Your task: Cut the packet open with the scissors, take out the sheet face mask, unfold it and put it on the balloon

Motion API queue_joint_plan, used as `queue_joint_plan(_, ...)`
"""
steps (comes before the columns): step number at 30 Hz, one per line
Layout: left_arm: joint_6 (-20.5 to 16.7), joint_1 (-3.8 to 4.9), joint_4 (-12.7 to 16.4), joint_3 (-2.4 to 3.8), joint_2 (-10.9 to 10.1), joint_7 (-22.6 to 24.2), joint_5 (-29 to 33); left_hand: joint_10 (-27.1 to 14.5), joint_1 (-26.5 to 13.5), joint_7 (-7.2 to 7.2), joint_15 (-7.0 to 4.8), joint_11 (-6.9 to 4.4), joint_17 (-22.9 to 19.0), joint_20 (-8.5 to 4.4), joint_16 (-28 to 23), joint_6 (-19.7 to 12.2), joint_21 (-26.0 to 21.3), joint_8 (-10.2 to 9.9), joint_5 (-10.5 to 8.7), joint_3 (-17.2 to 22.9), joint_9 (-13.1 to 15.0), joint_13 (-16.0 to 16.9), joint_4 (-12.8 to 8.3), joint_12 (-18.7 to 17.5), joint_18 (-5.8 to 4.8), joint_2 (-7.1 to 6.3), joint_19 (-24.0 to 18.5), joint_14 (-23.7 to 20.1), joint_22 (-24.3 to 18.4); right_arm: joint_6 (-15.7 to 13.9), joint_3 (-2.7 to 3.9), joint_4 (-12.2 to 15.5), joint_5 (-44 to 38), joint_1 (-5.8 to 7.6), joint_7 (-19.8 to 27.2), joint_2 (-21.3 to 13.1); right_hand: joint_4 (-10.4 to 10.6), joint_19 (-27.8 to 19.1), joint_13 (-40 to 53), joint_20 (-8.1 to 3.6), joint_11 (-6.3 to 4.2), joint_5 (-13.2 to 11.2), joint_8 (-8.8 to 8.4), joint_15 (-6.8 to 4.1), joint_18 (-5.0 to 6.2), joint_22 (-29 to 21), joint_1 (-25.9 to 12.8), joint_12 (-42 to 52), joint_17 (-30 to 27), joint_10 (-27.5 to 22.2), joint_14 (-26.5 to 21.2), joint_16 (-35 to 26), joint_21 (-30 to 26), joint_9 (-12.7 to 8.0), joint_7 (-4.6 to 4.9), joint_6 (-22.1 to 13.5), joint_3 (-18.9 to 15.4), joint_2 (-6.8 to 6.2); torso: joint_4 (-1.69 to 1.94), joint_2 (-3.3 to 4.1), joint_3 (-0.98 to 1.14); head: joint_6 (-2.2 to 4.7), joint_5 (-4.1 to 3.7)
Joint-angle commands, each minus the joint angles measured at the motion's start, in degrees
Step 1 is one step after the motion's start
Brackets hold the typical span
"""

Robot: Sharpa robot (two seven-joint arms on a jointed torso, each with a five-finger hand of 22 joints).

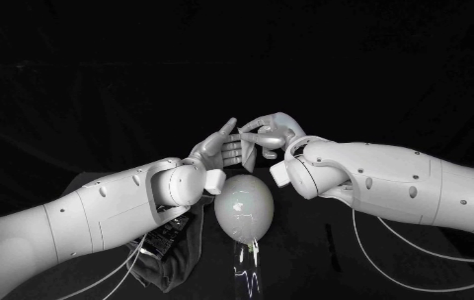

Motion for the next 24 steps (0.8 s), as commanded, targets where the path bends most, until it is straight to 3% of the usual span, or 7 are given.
queue_joint_plan(1,2.4,0.04,0.2,0.08,0.2,1.0,1.9,-0.5,-1.1,6.18,-0.08,0.01,-0.1,0.02,-0.2,-0.6,0.3,-0.3,-0.58,-0.7,-0.2,-0.1,0.0,-0.1,-0.5,0.38,1.0,-0.2,0.1,0.8,0.03,-0.2,-0.4,-0.02,0.2,0.5,0.0,0.3,2.3,0.01,-0.45,0.1,0.19,-0.53,0.18,7.9,-0.5,0.2,14.5,0.8,5.8,0.4,-0.1,0.1,-0.07,0.3,0.3,0.19,0.02,0.02,0.02,-0.06,-0.07)
queue_joint_plan(5,3.2,0.03,0.2,0.08,0.3,1.1,2.6,-1.5,-3.1,6.2,-0.07,0.06,-0.2,0.04,-0.3,-1.2,0.8,-0.6,-1.84,-2.0,-0.6,-0.1,0.0,-0.2,0.15,1.58,2.6,-0.1,0.3,0.6,0.03,-0.6,0.0,-0.05,0.4,1.0,-0.1,0.1,1.9,0.0,-0.44,0.1,0.19,-0.54,0.26,7.8,-0.6,-0.1,14.0,0.6,5.7,0.2,-0.5,0.1,-0.06,0.3,0.4,0.18,-0.02,-0.01,-0.02,0.01,-0.16)
queue_joint_plan(11,4.8,0.03,0.1,0.09,0.3,1.5,3.9,-0.5,-5.4,6.17,-0.17,0.02,-0.2,0.04,-0.1,-2.0,1.6,-0.8,-6.21,-3.9,-1.1,0.0,0.0,0.1,0.93,3.53,5.5,0.8,0.4,0.4,0.01,-1.5,1.3,-0.06,0.6,1.5,0.0,-0.3,1.5,0.02,-0.27,0.1,-0.2,-0.44,0.44,7.5,-1.5,-0.7,13.0,0.3,5.3,-0.1,-1.4,0.0,0.16,-0.6,0.5,0.1,0.02,-0.01,-0.05,-0.02,-0.28)
queue_joint_plan(18,6.4,0.02,0.1,0.09,0.3,1.5,5.1,1.6,-6.0,6.15,-0.34,-0.1,0.0,0.02,0.1,-1.0,2.4,-0.4,-6.72,-5.0,-0.9,0.2,0.0,0.4,1.36,4.22,8.7,2.2,0.6,1.4,-0.06,-2.1,1.9,-0.06,0.1,1.9,-0.1,-1.2,0.7,0.32,0.42,0.1,-1.57,0.08,0.7,7.0,-2.6,-1.9,11.7,-0.4,4.9,-0.6,-3.0,-0.4,0.98,-3.1,-0.6,-0.6,0.01,0.0,-0.04,-0.02,-0.27)
queue_joint_plan(20,6.7,0.02,0.1,0.09,0.3,1.6,5.4,2.4,-6.3,6.12,-0.52,-0.18,0.0,0.0,0.2,-0.5,3.4,-0.2,-6.77,-5.8,-0.9,0.2,0.0,0.5,1.86,4.71,11.8,2.8,0.9,1.7,-0.08,-2.2,1.9,-0.06,0.0,1.9,0.0,-1.7,0.6,0.59,1.0,0.1,-2.88,0.54,0.81,6.7,-3.2,-2.1,11.1,-0.8,4.6,-0.8,-3.9,-1.0,1.72,-4.7,-1.2,-1.01,0.01,0.0,-0.04,-0.05,-0.24)
queue_joint_plan(24,7.2,0.02,0.0,0.09,0.2,1.7,6.0,2.5,-6.3,6.11,-0.64,-0.23,0.0,-0.02,0.2,-0.5,3.9,-0.1,-6.77,-6.6,-1.0,0.2,-0.1,0.5,2.14,5.19,13.0,2.9,1.0,2.8,-0.14,-2.4,1.8,-0.06,-0.9,2.1,0.1,-2.5,-0.2,1.18,1.94,0.1,-4.76,1.35,0.99,6.2,-4.2,-3.2,10.1,-1.9,4.2,-1.2,-5.3,-1.8,2.79,-6.4,-2.5,-1.93,-0.02,-0.02,0.0,-0.1,-0.19)
